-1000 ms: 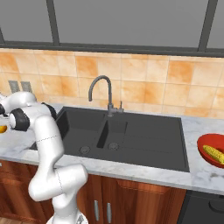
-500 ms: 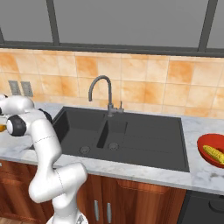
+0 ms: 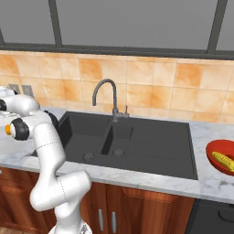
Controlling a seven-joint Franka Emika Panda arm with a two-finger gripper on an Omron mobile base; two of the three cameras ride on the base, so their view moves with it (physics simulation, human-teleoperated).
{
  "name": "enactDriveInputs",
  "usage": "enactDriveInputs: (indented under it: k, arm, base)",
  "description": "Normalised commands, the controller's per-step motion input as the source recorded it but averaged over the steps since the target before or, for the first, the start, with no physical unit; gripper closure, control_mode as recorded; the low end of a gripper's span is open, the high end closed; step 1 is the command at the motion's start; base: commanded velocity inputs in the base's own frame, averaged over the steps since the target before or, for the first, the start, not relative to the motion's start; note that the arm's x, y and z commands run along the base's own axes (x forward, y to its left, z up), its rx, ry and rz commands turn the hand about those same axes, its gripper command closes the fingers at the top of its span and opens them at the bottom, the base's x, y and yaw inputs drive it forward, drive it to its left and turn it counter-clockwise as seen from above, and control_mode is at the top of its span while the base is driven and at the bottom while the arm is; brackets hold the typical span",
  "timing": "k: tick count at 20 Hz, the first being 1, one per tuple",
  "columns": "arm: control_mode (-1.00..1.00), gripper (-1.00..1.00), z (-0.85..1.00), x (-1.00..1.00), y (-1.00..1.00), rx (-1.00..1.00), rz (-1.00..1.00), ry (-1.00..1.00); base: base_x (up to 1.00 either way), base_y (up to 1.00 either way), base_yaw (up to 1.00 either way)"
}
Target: There is a mixed pile of frozen fruits and vegetables on the counter. Locate all the frozen vegetables and place the items in a bowl on the counter. Take all the frozen fruits and defrost them in a running sink.
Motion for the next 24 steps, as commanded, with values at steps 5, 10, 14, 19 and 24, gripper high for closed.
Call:
enactDriveInputs:
  k: [5,10,14,19,24]
  arm:
    - [-1.0,1.0,0.13,-0.19,-0.97,0.22,0.03,-0.12]
    - [-1.0,1.0,0.11,-0.15,-0.94,0.18,0.02,-0.32]
    - [-1.0,1.0,0.0,0.03,-0.94,0.19,0.0,-0.38]
    - [-1.0,1.0,0.0,0.14,-0.92,0.18,-0.05,-0.23]
    - [-1.0,1.0,-0.02,0.29,-0.99,0.18,0.0,-0.02]
  base:
    - [0.0,0.0,0.0]
    - [0.0,0.0,0.0]
    - [0.0,0.0,0.0]
    - [0.0,0.0,0.0]
    - [0.0,0.0,0.0]
